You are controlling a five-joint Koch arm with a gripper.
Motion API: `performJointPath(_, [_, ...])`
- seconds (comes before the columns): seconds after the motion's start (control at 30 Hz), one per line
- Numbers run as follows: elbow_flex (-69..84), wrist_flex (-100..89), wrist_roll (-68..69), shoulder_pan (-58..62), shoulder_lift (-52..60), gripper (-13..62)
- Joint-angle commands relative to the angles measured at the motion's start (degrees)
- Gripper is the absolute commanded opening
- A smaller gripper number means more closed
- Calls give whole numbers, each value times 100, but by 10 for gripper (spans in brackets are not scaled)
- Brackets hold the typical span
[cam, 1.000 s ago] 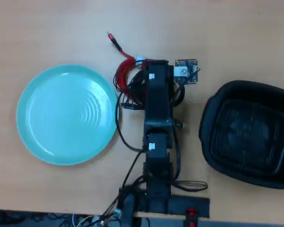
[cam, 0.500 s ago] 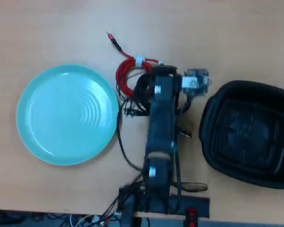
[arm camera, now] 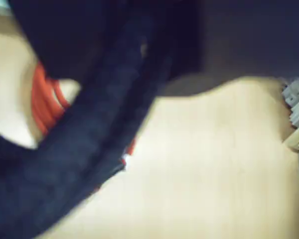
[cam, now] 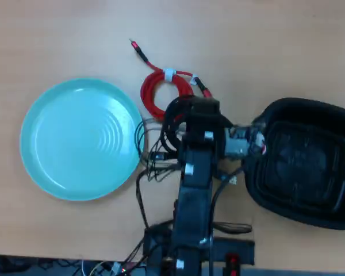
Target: Put a black charging cable in a black bowl and put a red charging cable in a green bowl
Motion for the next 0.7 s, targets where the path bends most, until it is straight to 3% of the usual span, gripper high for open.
performJointPath(0.0, [-923, -44, -35, 9, 580, -63])
performJointPath(0.4, [-976, -299, -501, 1406, 562, -63])
performJointPath(0.67, [-1301, -694, -308, 2496, -976, -62])
